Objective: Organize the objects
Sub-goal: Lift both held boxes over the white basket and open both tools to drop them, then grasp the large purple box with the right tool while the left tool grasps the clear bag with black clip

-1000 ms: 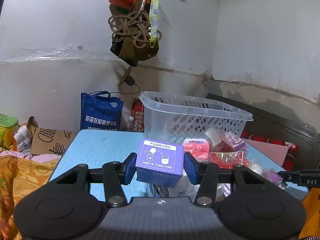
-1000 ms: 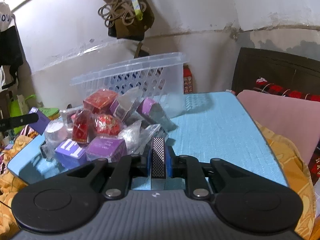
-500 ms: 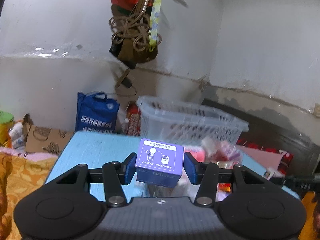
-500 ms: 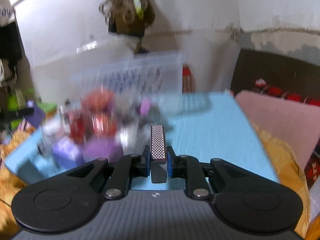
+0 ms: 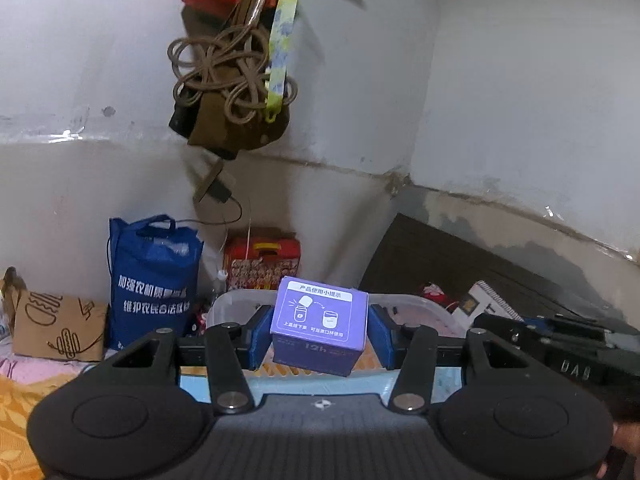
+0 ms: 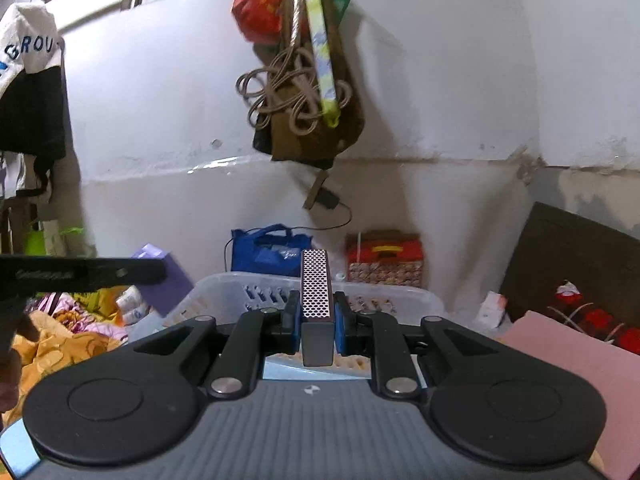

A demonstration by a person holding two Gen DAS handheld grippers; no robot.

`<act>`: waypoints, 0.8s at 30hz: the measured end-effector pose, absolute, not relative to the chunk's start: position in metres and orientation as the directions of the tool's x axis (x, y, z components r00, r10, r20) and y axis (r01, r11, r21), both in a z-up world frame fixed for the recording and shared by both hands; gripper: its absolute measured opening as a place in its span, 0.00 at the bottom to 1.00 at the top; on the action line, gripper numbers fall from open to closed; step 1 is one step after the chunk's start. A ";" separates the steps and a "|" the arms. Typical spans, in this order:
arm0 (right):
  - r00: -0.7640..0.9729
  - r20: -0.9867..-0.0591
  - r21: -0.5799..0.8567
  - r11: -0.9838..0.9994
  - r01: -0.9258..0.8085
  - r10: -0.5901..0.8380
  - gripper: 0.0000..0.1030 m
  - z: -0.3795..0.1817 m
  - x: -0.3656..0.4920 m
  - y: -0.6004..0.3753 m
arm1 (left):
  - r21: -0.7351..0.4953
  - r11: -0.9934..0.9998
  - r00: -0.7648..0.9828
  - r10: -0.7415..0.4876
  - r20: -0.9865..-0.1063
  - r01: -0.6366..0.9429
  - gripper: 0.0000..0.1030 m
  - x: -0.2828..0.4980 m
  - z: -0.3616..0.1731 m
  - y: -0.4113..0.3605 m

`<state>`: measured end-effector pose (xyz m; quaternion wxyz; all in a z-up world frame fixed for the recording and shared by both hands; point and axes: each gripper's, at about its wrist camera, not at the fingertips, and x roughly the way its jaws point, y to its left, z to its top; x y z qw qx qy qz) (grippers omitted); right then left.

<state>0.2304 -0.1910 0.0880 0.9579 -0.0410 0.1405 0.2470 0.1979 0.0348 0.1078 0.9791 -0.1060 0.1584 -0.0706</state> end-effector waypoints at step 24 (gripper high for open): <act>0.890 -0.176 0.061 0.907 -0.416 0.420 1.00 -0.012 0.073 -0.264 | -0.190 0.982 0.982 -0.039 -0.185 0.003 0.97 0.049 0.018 0.057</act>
